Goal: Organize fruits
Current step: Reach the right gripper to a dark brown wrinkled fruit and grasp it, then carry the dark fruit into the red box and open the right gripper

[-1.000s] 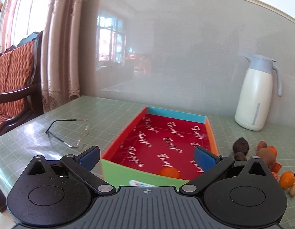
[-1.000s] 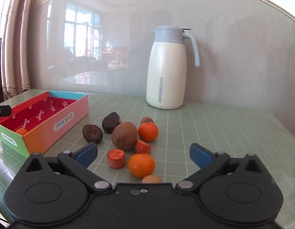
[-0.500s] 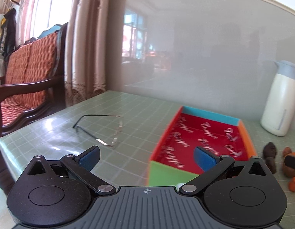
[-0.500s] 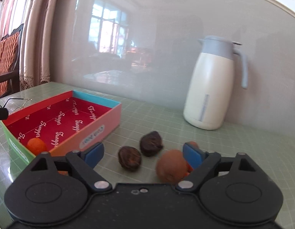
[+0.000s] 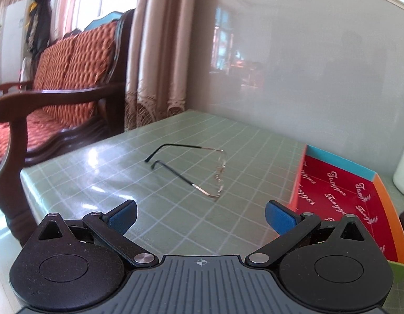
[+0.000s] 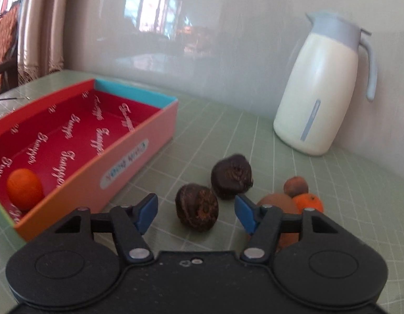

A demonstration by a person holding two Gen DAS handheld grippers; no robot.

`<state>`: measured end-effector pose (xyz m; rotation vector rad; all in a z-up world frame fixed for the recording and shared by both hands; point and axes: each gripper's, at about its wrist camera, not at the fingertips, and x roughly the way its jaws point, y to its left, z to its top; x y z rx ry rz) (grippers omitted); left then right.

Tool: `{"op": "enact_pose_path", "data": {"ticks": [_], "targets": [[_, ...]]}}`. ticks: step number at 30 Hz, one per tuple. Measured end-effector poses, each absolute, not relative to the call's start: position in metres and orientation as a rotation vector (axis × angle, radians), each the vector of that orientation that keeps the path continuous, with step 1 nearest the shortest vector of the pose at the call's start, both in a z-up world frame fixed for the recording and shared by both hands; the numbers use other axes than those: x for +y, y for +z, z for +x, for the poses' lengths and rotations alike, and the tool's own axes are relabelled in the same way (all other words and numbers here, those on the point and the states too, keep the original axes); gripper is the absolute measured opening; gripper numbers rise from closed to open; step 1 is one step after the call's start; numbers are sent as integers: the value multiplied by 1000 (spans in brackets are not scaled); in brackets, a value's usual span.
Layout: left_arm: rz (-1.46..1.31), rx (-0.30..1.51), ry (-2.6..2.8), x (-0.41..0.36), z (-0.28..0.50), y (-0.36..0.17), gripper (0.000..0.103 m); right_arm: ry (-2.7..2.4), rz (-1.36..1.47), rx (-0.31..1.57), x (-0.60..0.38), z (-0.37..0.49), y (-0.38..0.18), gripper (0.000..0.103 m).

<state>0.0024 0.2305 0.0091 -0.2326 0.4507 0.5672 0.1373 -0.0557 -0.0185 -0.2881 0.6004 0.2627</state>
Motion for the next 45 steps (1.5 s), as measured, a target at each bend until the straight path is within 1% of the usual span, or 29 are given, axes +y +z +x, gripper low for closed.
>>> {"op": "enact_pose_path", "data": {"ticks": [1, 2, 4, 8, 18, 29, 31, 32, 36, 39, 40, 41, 44, 45], "targets": [[-244, 451, 566, 232, 2, 8, 103, 259, -285, 620, -56, 140, -21, 54], [-251, 453, 565, 233, 2, 8, 103, 268, -268, 631, -58, 143, -21, 49], [-255, 454, 562, 234, 1, 7, 103, 276, -236, 647, -62, 145, -20, 36], [-247, 451, 556, 231, 1, 7, 103, 274, -235, 632, -64, 142, -18, 35], [-218, 436, 570, 230, -8, 10, 103, 398, -219, 429, -44, 96, 22, 35], [-209, 449, 593, 239, -18, 10, 103, 539, -245, 431, 1, 86, 22, 36], [-212, 448, 592, 239, -19, 10, 103, 538, -263, 424, 5, 83, 21, 40], [-214, 447, 590, 239, -18, 10, 103, 539, -261, 417, 4, 81, 22, 46], [-204, 445, 578, 232, -17, 12, 103, 526, -215, 382, -8, 77, 27, 50], [-197, 441, 566, 225, -15, 13, 103, 483, -148, 369, -27, 81, 31, 63], [-195, 440, 560, 223, -15, 13, 103, 469, -120, 368, -35, 83, 33, 69], [-193, 439, 553, 221, -14, 14, 103, 448, -95, 367, -44, 84, 33, 71], [-185, 419, 524, 211, -14, 17, 103, 346, -59, 344, -71, 90, 37, 72], [-183, 410, 511, 207, -13, 18, 103, 306, -51, 328, -81, 91, 39, 75]]}}
